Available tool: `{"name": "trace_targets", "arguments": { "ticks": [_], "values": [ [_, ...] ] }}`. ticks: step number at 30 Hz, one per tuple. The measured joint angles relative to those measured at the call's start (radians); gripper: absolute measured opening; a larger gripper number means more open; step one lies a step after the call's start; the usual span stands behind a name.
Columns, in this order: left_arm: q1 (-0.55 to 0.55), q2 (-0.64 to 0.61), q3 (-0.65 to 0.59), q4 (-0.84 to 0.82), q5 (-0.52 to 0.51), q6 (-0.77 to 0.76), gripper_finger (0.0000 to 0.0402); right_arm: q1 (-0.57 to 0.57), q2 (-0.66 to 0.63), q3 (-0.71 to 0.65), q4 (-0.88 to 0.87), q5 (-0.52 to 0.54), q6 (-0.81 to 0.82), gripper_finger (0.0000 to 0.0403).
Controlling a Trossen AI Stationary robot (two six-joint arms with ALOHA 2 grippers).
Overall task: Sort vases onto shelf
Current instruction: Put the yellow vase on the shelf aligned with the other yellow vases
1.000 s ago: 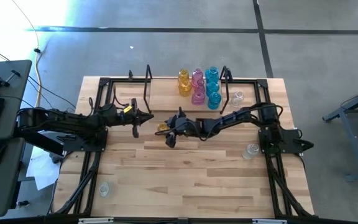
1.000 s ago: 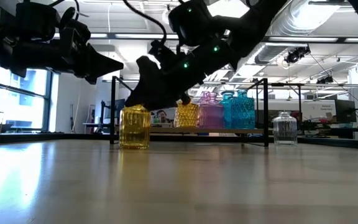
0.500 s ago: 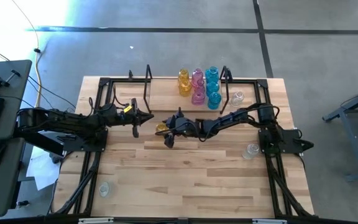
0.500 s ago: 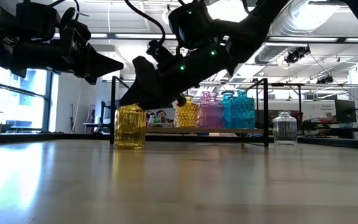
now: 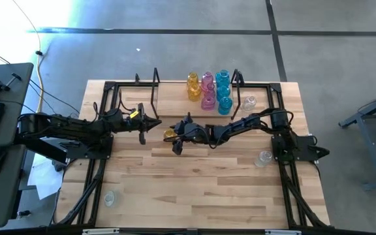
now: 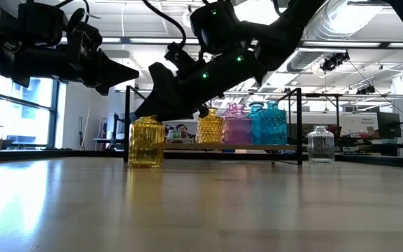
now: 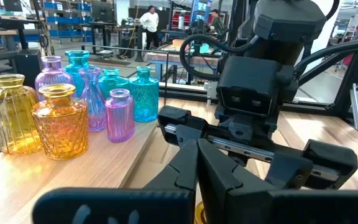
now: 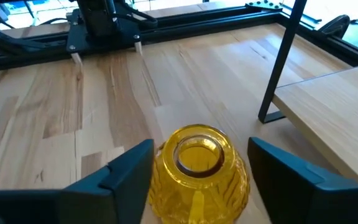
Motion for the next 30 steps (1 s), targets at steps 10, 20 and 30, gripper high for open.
{"name": "trace_targets", "arguments": {
  "ticks": [10,20,30],
  "values": [
    [0.0,0.0,0.0,0.0,0.001,0.0,0.0,0.001,-0.001,0.0,-0.015,0.0,-0.037,0.0114],
    [0.0,0.0,0.0,-0.002,0.001,0.0,0.0,0.003,-0.067,0.0,-0.101,-0.001,-0.045,0.0126],
    [0.0,0.0,0.0,-0.002,0.001,0.0,0.0,-0.073,-0.21,0.0,-0.203,0.206,-0.05,0.012]
  ]
}}
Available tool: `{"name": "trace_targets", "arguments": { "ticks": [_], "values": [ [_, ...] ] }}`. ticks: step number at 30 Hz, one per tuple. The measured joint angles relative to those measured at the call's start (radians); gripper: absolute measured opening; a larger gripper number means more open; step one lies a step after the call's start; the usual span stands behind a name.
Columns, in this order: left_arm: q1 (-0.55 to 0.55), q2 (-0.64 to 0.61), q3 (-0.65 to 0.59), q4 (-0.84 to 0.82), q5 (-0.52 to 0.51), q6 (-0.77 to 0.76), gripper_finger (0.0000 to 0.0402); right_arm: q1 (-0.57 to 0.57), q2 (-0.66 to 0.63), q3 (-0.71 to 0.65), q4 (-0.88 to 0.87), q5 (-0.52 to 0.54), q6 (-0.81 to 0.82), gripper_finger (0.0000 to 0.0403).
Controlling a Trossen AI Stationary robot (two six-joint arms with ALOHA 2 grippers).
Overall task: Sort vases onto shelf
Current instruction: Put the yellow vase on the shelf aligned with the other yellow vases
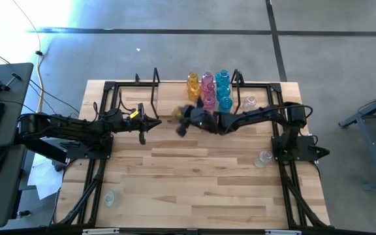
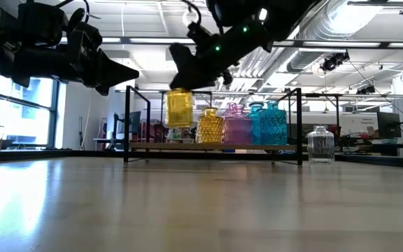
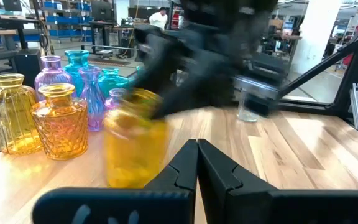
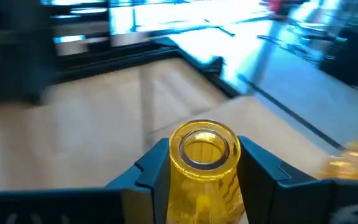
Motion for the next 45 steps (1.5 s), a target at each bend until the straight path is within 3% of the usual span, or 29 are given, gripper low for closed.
{"name": "trace_targets", "arguments": {
  "ticks": [12,30,45],
  "values": [
    [0.0,0.0,0.0,-0.001,0.0,0.0,0.0,-0.118,0.006,0.0,-0.107,0.062,0.05,0.0119],
    [0.0,0.0,0.0,-0.001,0.0,-0.001,0.0,-0.137,0.008,0.0,-0.184,0.138,0.087,0.012],
    [0.0,0.0,0.0,-0.001,0.0,-0.001,0.0,-0.136,0.007,0.002,-0.215,0.14,0.107,0.0152]
  ]
}}
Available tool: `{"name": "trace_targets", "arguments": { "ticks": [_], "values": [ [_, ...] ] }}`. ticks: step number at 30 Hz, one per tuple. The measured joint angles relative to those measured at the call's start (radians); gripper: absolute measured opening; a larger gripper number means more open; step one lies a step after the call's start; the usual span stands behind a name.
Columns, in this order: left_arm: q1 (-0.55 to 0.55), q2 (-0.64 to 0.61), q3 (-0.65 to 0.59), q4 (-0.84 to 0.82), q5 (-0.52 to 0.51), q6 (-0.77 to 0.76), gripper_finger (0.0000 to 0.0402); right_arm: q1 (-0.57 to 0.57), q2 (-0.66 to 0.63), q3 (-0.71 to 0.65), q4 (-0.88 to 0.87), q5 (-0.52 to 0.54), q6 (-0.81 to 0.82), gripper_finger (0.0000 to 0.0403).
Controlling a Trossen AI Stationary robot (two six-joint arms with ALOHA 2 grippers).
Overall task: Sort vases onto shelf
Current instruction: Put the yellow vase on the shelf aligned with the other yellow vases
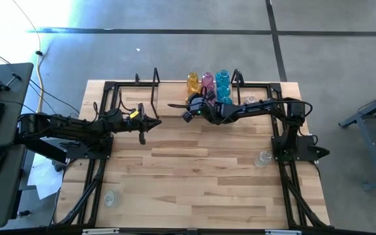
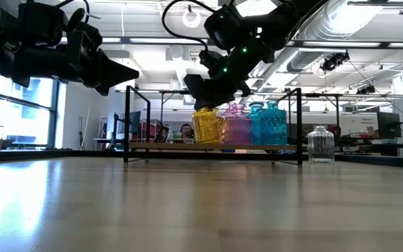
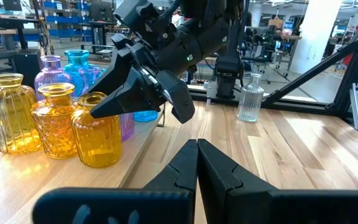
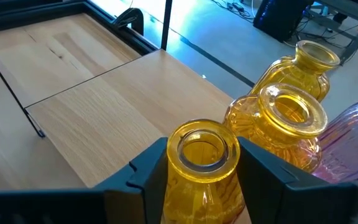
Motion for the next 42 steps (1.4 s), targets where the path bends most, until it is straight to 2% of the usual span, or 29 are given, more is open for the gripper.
{"name": "trace_targets", "arguments": {
  "ticks": [24,34,42],
  "values": [
    [0.0,0.0,0.0,0.0,0.002,0.0,0.0,0.0,0.0,0.0,-0.023,-0.002,-0.005,0.0157],
    [0.0,0.0,0.0,0.0,0.008,-0.001,0.0,0.0,0.0,-0.001,-0.034,-0.006,-0.004,0.0238],
    [0.0,0.0,0.0,0.0,0.008,-0.001,0.0,0.0,-0.003,-0.002,-0.042,-0.006,-0.013,0.0245]
  ]
}}
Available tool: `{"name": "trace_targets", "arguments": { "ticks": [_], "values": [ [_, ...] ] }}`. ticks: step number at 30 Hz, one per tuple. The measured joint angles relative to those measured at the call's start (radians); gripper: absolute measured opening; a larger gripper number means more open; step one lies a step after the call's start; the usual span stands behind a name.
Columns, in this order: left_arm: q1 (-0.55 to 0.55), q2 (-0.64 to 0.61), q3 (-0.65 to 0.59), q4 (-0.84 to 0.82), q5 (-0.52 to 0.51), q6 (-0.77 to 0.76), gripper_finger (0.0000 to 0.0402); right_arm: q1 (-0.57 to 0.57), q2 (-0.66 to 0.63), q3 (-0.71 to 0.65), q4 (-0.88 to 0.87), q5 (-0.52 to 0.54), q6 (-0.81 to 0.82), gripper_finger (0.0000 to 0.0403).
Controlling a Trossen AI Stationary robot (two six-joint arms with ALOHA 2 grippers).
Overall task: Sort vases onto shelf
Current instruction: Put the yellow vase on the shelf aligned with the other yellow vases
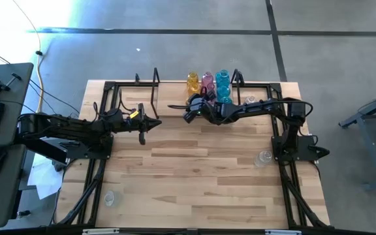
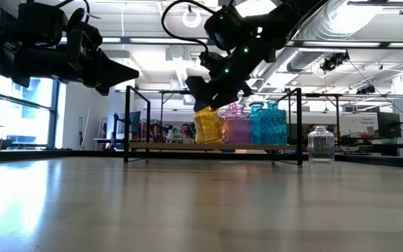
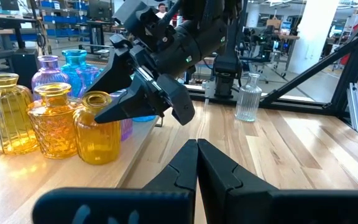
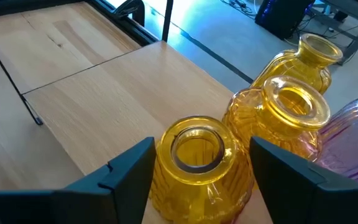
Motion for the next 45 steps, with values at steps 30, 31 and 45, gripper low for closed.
{"name": "trace_targets", "arguments": {
  "ticks": [30,31,45],
  "values": [
    [-0.001,0.0,0.0,0.002,0.014,0.0,0.0,-0.001,-0.055,0.005,-0.041,-0.001,-0.018,0.0245],
    [-0.001,0.0,0.0,0.002,0.014,0.0,0.0,-0.001,-0.055,0.011,-0.041,0.001,-0.028,0.0245],
    [-0.001,0.0,0.0,0.001,0.014,0.0,0.0,0.005,-0.057,0.221,-0.345,-0.004,-0.149,0.0217]
  ]
}}
